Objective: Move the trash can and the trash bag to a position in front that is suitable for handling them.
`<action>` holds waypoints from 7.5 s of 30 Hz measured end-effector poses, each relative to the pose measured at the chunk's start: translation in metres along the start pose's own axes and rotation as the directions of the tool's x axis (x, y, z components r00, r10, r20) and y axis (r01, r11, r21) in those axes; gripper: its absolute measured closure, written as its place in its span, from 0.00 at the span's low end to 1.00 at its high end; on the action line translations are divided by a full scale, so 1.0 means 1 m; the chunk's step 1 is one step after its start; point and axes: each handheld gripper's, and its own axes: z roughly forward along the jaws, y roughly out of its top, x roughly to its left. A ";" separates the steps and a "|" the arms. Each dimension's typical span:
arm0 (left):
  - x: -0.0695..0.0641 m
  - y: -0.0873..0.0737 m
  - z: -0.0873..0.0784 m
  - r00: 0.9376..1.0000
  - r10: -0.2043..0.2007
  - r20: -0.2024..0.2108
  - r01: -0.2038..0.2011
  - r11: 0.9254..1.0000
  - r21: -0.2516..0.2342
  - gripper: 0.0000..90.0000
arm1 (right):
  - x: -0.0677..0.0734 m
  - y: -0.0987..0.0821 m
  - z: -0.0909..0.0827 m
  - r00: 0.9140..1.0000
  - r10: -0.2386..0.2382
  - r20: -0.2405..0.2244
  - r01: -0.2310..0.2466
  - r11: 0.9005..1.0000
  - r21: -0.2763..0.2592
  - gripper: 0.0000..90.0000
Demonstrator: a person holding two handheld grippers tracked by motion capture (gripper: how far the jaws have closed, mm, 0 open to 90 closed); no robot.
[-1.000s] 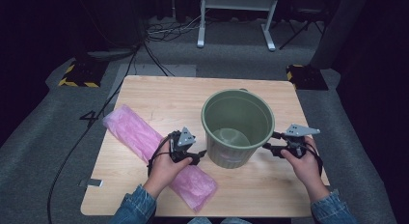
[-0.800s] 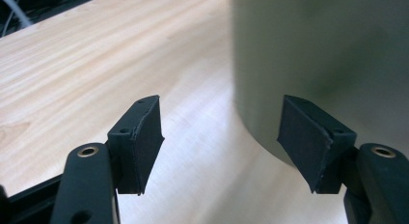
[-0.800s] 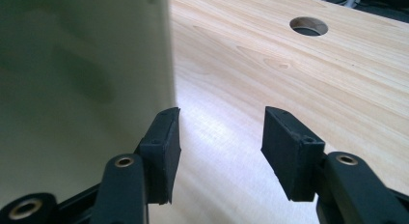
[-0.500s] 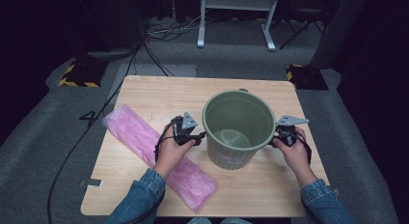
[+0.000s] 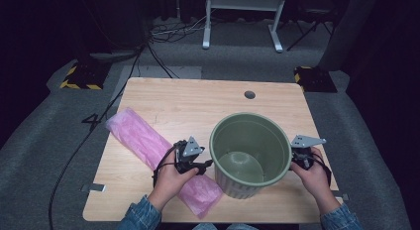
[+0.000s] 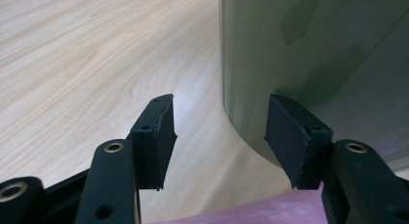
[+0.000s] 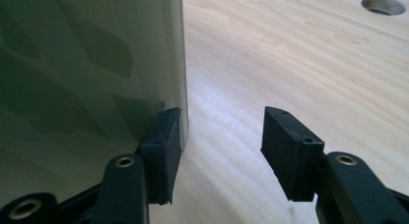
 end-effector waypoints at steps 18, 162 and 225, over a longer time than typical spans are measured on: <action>0.018 -0.054 -0.064 0.979 -0.106 -0.173 0.117 0.992 0.050 0.30 | 0.002 -0.031 -0.019 0.996 0.062 0.062 -0.064 0.997 0.031 0.36; 0.066 0.002 -0.028 0.993 -0.114 -0.023 0.112 0.991 -0.068 0.99 | 0.000 -0.023 -0.008 0.995 0.087 0.048 -0.087 0.996 0.003 0.33; 0.039 0.145 -0.125 0.984 0.170 0.058 -0.121 0.868 -0.481 0.99 | 0.042 -0.035 0.023 0.997 -0.010 0.082 0.000 0.994 0.112 0.33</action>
